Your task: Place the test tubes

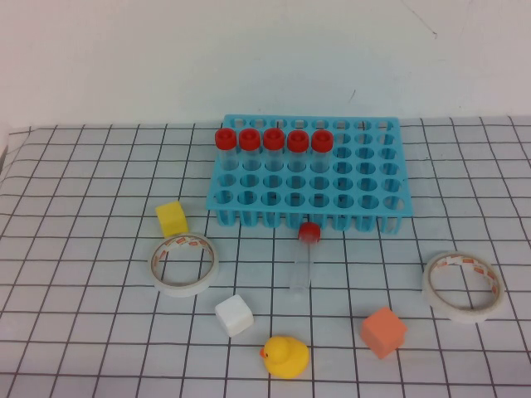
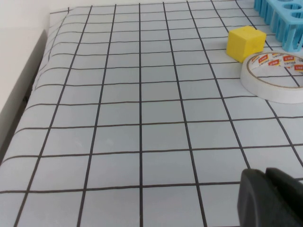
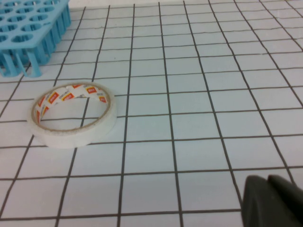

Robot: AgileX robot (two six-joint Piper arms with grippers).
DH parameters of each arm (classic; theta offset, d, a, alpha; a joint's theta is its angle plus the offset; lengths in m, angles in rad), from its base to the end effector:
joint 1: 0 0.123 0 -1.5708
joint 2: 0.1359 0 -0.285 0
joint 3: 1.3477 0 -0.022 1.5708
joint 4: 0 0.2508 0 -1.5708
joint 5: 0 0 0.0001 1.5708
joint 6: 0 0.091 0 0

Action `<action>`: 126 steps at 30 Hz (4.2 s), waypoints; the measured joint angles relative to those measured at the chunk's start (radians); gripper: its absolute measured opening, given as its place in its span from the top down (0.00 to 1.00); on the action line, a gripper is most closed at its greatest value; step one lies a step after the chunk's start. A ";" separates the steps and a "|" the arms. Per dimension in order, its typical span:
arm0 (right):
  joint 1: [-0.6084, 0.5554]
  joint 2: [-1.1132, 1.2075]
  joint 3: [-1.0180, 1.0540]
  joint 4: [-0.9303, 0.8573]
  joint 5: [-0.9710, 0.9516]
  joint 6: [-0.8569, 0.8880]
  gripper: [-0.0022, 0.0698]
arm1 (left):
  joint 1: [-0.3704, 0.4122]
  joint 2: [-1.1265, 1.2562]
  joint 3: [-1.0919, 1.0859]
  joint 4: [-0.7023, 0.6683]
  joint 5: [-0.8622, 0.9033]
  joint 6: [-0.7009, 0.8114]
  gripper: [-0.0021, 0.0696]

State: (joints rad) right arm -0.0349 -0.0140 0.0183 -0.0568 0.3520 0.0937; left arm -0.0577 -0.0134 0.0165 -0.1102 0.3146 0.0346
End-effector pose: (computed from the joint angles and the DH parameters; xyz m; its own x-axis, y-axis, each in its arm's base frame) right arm 0.0528 -0.0036 0.1761 -0.2628 0.0496 -0.9636 0.0644 0.9974 0.0337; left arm 0.0535 -0.0062 0.1801 -0.2322 -0.0568 -0.9710 0.0746 0.9943 -0.0760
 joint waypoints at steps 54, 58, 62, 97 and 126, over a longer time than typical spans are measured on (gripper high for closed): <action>0.000 0.137 -0.448 0.029 -0.291 -0.094 0.97 | 0.000 0.231 -0.563 -0.017 -0.152 0.071 0.97; 0.000 0.294 -0.612 0.029 -0.062 -0.094 0.97 | 0.000 0.388 -0.661 -0.020 -0.015 0.071 0.97; 0.000 0.463 -0.723 0.050 0.174 -0.094 0.97 | 0.000 0.526 -0.676 -0.101 0.036 0.071 0.97; 0.639 1.906 -1.549 0.057 0.514 0.112 0.66 | -0.061 0.883 -0.605 -0.235 0.333 0.238 0.97; 0.686 2.259 -1.913 0.106 0.750 0.208 0.46 | -0.061 0.883 -0.603 -0.280 0.312 0.245 0.97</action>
State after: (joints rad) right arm 0.6513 2.2453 -1.8946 0.0488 1.1024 0.3013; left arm -0.1187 0.8691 -0.5866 -0.3901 0.6262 0.2793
